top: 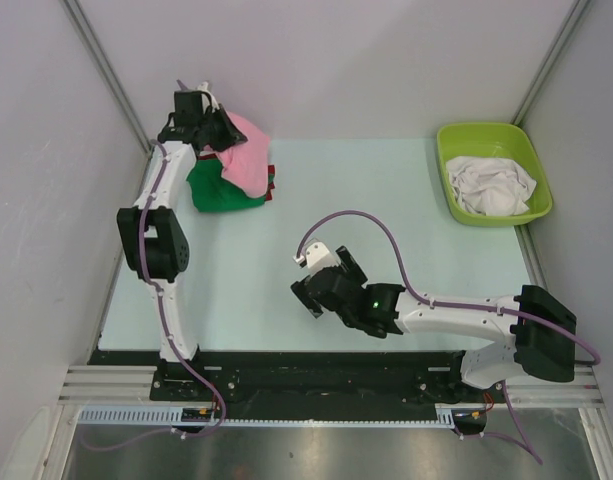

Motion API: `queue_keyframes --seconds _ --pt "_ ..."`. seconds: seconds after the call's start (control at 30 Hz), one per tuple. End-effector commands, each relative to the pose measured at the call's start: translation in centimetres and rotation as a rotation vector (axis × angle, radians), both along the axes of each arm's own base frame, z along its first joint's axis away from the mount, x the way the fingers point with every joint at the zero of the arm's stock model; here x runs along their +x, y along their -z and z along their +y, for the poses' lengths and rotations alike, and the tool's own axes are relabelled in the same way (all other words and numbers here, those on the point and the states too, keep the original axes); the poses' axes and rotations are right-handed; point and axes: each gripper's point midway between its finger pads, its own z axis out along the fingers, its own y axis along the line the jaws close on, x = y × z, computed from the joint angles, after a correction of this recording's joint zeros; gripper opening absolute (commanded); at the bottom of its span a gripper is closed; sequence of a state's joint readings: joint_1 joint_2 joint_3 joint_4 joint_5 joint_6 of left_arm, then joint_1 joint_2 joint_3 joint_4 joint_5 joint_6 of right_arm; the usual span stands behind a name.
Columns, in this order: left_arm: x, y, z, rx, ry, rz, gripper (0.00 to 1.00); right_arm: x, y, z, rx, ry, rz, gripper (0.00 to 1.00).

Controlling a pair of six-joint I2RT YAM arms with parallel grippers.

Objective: Fold and stack the t-shirts

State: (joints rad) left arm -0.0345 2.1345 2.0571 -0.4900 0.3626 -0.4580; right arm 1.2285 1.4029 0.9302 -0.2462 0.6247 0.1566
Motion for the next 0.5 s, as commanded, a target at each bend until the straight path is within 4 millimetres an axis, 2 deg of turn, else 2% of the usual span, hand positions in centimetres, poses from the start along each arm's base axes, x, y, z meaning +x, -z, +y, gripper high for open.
queue_keyframes --seconds 0.0,0.13,0.3,0.33,0.37,0.4,0.43,0.47 --pt "0.6 -1.0 0.2 0.052 0.024 -0.049 0.0 0.1 -0.4 0.7 0.034 0.004 -0.011 1.0" --pt "0.5 0.4 1.4 0.071 0.003 -0.025 0.0 0.0 -0.1 0.7 0.025 -0.001 -0.007 1.0" --pt "0.6 1.2 2.8 0.128 -0.037 -0.009 0.0 0.0 0.4 1.2 0.023 -0.009 0.001 0.99" --pt "0.6 1.2 3.1 0.134 -0.055 -0.007 0.03 0.0 0.6 1.3 0.023 -0.011 0.004 1.0" --pt "0.6 1.3 3.3 0.138 -0.068 0.001 0.08 -0.1 0.7 1.5 0.025 -0.018 0.012 1.0" --pt "0.6 1.4 3.7 0.151 -0.094 0.013 0.19 -0.2 0.9 1.5 0.023 -0.021 0.017 1.0" --pt "0.6 1.5 4.0 0.154 -0.111 0.019 0.45 -0.2 1.0 1.6 0.022 -0.022 0.019 1.0" --pt "0.7 1.6 4.2 0.16 -0.12 0.022 0.5 -0.2 1.3 1.6 0.017 -0.018 0.022 1.0"
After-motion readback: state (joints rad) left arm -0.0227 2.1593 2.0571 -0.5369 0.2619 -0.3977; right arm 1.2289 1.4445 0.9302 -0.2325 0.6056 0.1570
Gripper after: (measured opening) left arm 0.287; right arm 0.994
